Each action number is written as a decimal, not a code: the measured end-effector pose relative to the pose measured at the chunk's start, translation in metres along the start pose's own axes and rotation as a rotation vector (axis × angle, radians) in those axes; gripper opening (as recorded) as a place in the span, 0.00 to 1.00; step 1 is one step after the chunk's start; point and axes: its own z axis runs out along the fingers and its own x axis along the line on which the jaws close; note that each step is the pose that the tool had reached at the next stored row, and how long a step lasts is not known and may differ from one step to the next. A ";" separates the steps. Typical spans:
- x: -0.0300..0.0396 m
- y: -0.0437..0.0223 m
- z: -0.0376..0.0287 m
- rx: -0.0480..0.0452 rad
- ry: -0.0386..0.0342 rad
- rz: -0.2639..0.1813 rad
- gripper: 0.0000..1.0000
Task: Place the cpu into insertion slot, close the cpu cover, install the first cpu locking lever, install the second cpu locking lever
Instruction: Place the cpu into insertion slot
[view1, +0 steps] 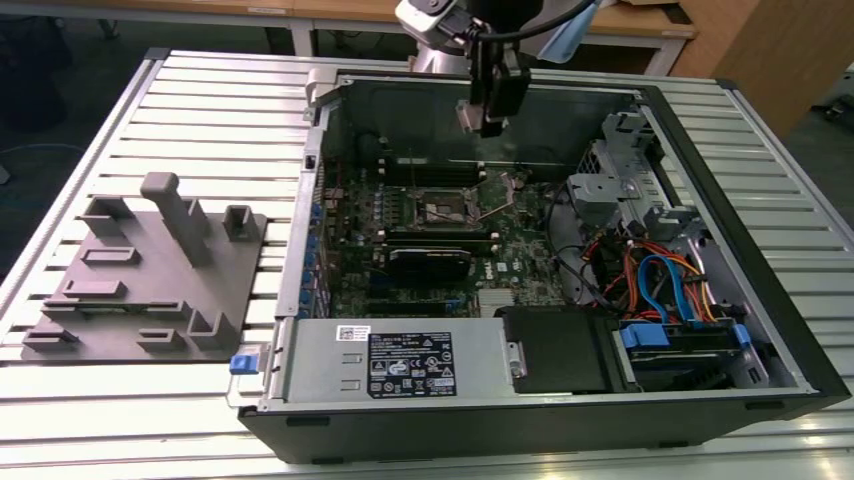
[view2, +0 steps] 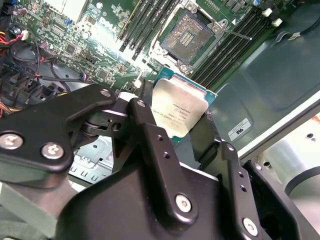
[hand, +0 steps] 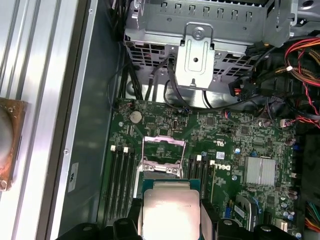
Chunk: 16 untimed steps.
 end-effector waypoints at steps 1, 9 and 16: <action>0.0000 -0.0001 0.0004 0.0000 -0.0001 0.002 0.54; -0.0002 -0.0012 0.0117 -0.0004 -0.0041 0.045 0.54; -0.0002 -0.0014 0.0133 -0.0003 -0.0053 0.048 0.54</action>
